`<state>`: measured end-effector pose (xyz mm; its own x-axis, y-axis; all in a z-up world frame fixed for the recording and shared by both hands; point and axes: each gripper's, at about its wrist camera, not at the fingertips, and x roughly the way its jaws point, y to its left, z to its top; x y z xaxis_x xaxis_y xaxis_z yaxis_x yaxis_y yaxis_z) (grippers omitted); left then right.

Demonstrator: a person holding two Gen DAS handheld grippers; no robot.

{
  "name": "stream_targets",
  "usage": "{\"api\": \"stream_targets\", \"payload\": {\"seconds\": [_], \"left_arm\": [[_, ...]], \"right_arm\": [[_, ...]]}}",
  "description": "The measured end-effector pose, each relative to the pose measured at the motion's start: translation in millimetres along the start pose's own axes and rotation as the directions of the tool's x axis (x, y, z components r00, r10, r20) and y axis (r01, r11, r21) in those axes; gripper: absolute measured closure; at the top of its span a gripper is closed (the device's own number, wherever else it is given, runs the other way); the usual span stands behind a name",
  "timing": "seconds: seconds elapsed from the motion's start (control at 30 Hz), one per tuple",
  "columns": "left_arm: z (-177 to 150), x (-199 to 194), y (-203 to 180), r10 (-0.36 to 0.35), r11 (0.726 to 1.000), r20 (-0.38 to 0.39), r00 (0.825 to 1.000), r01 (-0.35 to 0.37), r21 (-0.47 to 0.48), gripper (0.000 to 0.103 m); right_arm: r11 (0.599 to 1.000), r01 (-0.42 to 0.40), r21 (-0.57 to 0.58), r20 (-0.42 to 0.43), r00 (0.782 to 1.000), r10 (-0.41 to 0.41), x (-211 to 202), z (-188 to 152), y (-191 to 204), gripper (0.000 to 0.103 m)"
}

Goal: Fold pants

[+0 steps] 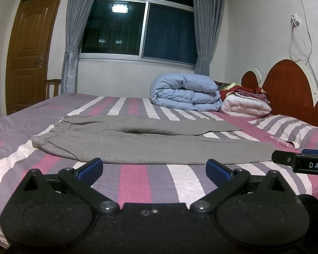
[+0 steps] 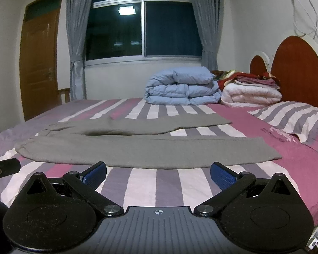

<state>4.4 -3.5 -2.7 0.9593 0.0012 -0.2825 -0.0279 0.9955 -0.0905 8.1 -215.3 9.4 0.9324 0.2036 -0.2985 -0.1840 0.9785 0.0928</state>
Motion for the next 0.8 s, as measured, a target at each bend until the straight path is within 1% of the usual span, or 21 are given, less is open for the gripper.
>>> {"api": "stream_targets", "payload": {"seconds": [0.8], "left_arm": [[-4.3,1.2,1.5,0.002,1.0,0.005,1.0,-0.002,0.004,0.006]], "right_arm": [[1.0,0.003,0.001,-0.005,1.0,-0.003,2.8,-0.1,0.5,0.0]]}}
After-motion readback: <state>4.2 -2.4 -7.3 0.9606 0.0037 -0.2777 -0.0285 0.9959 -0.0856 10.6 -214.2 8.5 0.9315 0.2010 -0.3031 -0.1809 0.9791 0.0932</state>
